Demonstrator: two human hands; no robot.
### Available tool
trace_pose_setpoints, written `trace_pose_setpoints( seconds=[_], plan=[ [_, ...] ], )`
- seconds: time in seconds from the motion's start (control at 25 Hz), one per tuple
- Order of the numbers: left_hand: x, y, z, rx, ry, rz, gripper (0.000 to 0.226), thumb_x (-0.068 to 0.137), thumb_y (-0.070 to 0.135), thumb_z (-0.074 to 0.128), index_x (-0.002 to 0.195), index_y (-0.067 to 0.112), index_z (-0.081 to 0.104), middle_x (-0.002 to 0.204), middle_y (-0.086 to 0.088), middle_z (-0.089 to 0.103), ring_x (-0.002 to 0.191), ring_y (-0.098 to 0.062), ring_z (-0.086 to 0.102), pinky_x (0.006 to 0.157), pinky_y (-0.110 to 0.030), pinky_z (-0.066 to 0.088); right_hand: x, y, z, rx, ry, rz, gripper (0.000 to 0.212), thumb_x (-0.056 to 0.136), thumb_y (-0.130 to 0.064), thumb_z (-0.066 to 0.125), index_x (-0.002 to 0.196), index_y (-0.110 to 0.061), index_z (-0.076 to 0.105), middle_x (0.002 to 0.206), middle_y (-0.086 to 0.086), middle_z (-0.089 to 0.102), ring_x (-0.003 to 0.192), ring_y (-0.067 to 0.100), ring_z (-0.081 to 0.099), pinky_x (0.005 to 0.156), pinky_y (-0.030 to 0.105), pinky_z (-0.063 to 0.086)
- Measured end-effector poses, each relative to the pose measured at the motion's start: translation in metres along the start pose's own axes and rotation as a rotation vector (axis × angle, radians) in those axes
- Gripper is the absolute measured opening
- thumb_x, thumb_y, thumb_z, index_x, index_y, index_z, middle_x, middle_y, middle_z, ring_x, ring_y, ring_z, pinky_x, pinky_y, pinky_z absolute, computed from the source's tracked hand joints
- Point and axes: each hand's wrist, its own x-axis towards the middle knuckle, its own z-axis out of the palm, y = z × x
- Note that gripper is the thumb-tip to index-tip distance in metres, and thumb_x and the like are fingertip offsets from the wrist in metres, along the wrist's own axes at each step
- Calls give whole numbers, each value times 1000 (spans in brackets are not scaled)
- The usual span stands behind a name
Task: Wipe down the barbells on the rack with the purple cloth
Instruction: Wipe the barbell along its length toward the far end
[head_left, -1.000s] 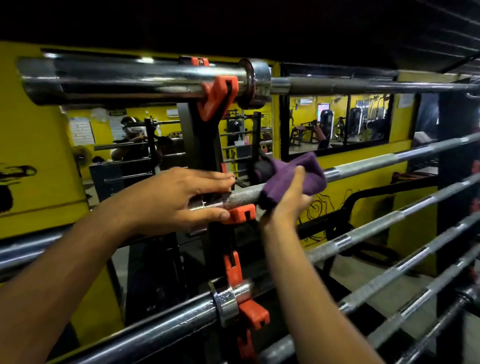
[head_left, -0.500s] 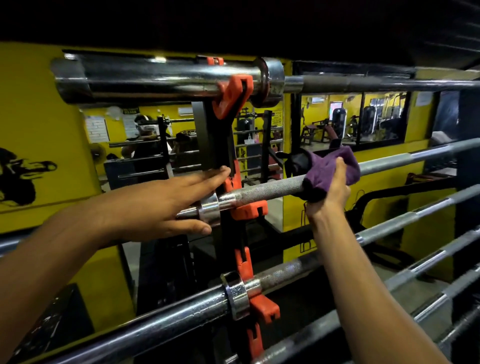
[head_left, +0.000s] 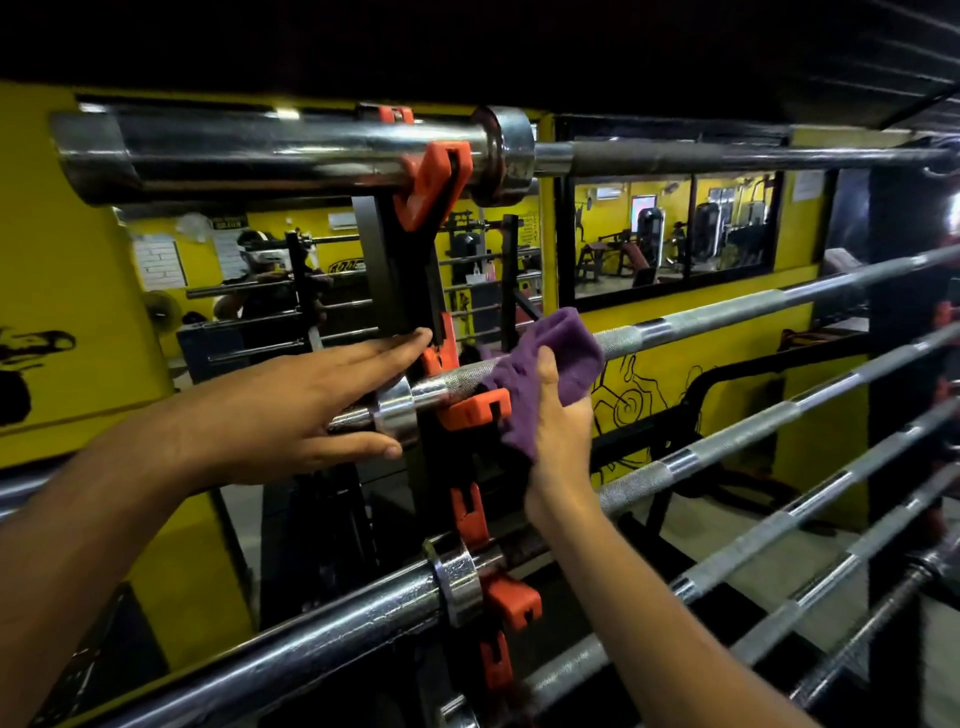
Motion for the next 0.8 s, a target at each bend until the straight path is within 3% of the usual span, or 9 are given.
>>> trace_pose_setpoints(
  seconds=[0.08,0.16,0.24,0.32,0.36,0.44,0.52,0.6,0.8],
  plan=[
    [2,-2,0,14,19,15,91,84,69,45,142,62,-25,149,42,-17,137,16,0,100,-1,9,-11,0,-29,-202,49,-88,46,91,-42,66,130,-19,55,116,3,72,102,16,72,95,44,58],
    [1,-3,1,-4,21,29,91,84,69,45,142,62,-24,148,42,-16,136,17,-1,95,5,9,-15,-23,-50,-307,150,-339,37,95,-34,65,128,-23,53,114,1,69,94,-5,67,91,28,56],
    [1,-4,1,-4,26,47,90,85,68,46,144,60,-23,148,43,-17,135,18,-2,90,10,9,0,-60,-61,-435,162,-618,33,100,-32,61,124,-44,43,116,5,60,98,-7,62,88,18,52],
    [0,-1,-2,-2,26,47,91,87,67,46,146,57,-21,144,45,-20,133,20,-5,88,13,6,41,-92,-65,-825,98,-766,22,100,-50,51,118,-60,42,127,9,51,121,17,54,108,47,43],
    [0,1,-4,10,35,42,91,87,67,46,147,55,-21,142,45,-23,132,19,-6,88,13,3,64,-100,-65,-1127,50,-725,22,99,-58,42,119,-51,48,130,9,52,127,23,48,115,58,30],
    [-4,3,-6,60,70,39,91,89,70,41,146,52,-27,142,40,-27,134,15,-7,97,6,3,102,-103,-64,-1550,-66,-582,57,93,-71,23,104,-29,59,113,7,61,122,28,53,118,60,18],
    [-15,1,-1,133,84,23,85,87,82,22,141,52,-36,144,35,-32,137,9,-8,105,-9,9,104,-105,-54,-1639,-134,-570,58,89,-74,18,78,-30,53,82,-3,58,101,29,61,110,54,31],
    [-20,-10,13,135,140,33,75,82,81,2,139,54,-37,151,32,-28,143,5,-3,110,-15,17,84,-95,-32,-1620,-242,-663,50,90,-70,21,74,-33,50,76,-10,54,88,22,58,103,49,36],
    [-37,-16,2,42,156,6,68,88,68,16,144,59,-22,156,37,-13,145,2,17,113,-21,28,34,-51,10,-1472,-508,-902,46,93,-70,26,84,-33,53,83,-16,56,87,9,48,91,39,31]
  ],
)
